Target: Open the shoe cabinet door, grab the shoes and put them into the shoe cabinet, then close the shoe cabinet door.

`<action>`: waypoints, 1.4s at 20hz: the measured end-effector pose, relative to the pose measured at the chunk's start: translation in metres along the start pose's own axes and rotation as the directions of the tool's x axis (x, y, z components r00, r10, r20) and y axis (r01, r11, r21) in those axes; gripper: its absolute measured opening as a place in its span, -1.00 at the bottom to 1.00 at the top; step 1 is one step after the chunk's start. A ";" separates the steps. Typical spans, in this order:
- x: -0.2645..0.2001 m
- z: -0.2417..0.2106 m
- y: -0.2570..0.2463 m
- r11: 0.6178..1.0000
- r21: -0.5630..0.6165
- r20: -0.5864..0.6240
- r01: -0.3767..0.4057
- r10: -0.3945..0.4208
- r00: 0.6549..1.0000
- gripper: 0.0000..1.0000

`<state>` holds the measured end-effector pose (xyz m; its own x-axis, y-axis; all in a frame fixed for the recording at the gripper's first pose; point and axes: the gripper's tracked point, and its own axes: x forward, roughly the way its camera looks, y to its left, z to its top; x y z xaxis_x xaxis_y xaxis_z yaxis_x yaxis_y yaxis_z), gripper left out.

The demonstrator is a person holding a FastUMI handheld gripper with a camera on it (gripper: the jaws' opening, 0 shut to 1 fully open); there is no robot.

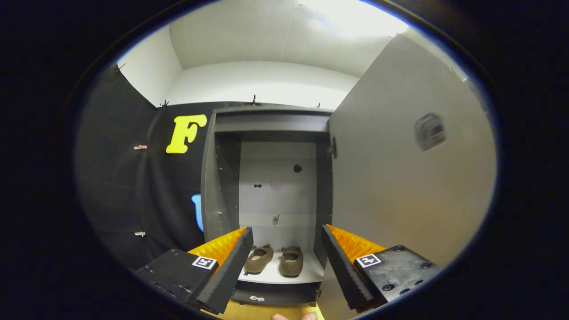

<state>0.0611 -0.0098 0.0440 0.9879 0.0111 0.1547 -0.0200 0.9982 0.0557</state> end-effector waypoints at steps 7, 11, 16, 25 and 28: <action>-0.079 0.029 -0.048 1.000 -0.015 0.011 0.000 0.000 1.000 0.95; -0.121 0.043 -0.083 1.000 0.031 0.010 0.003 -0.003 1.000 0.95; -0.145 0.034 -0.153 0.992 -0.004 -0.024 0.128 -0.128 0.991 0.95; -0.112 -0.053 -0.263 0.953 -0.077 -0.225 0.293 -0.303 0.926 0.98; -0.094 -0.070 -0.260 0.961 -0.030 -0.269 0.274 -0.272 0.924 0.98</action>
<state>-0.0154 -0.2659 -0.0541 0.9596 -0.2457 -0.1372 0.2564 0.9643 0.0663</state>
